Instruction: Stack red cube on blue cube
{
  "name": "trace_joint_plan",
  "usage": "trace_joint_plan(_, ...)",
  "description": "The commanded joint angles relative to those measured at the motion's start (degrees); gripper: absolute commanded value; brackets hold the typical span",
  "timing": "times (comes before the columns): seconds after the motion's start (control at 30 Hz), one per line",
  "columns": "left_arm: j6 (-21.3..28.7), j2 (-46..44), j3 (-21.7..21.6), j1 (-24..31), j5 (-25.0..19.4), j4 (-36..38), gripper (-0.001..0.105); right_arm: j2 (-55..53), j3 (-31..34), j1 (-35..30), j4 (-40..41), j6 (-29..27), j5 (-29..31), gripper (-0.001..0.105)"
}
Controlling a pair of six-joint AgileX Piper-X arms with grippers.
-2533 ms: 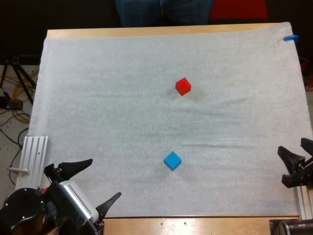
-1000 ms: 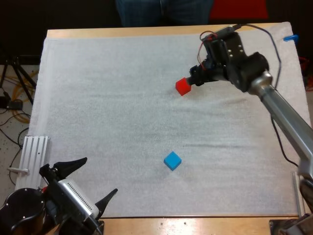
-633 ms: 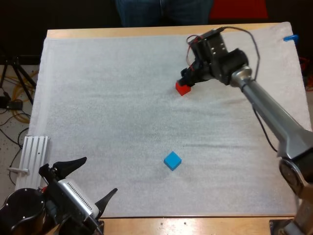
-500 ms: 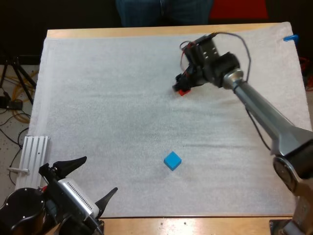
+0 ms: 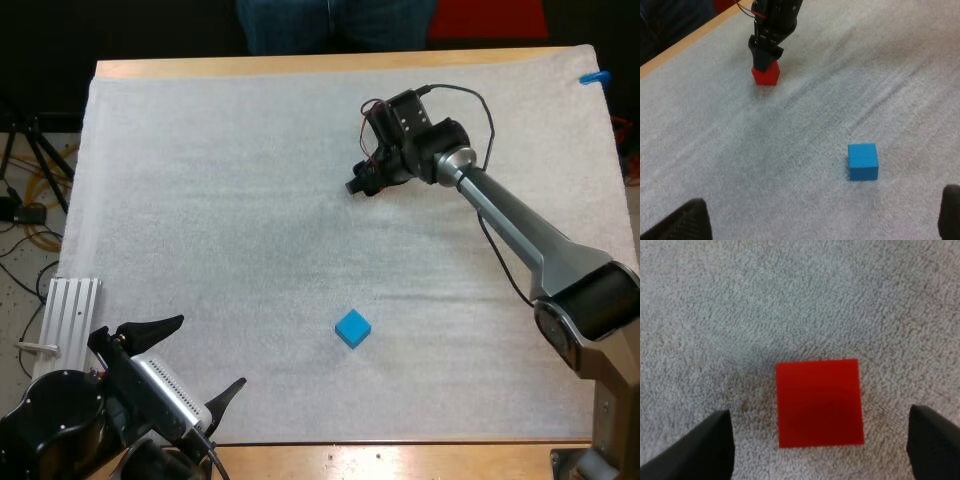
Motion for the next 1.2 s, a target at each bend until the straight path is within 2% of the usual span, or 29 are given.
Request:
trace_joint_plan(0.0, -0.67, 0.16, -0.14, -0.25, -0.5, -0.76, 0.087, 0.31, -0.54, -0.33, -0.47, 0.16, -0.54, 0.068)
trace_joint_plan(0.27, -1.79, 0.16, -0.14, -0.25, -0.5, -0.76, 0.087, 2.61, -0.64, -0.33, -0.5, 0.27, -0.72, 0.065)
trace_joint_plan(0.37, -2.94, 0.16, -0.14, -0.25, -0.5, -0.76, 0.087, 2.71, -0.64, -0.33, -0.85, 0.46, -0.72, 0.051)
trace_joint_plan(0.43, -3.12, 0.16, -0.14, -0.25, -0.5, -0.76, 0.087, 2.71, -0.64, -0.33, -0.81, 0.61, -0.72, 0.038)
trace_joint_plan(0.53, -3.12, 0.16, -0.14, -0.25, -0.5, -0.76, 0.087, 2.71, -0.64, -0.33, -0.69, 1.77, -0.72, 0.029)
trace_joint_plan(0.67, -3.12, 0.16, -0.14, -0.25, -0.5, -0.76, 0.087, 2.37, -0.88, -0.33, 0.06, 3.84, -0.56, 0.03)
trace_joint_plan(0.87, -3.12, 0.16, -0.14, -0.25, -0.5, -0.76, 0.087, 0.42, -3.55, -0.33, 2.43, 4.06, -0.58, 0.03)
trace_joint_plan(1.17, -3.12, 0.16, -0.14, -0.25, -0.5, -0.76, 0.087, -9.22, -4.36, -0.33, 5.14, 4.06, -0.54, 0.03)
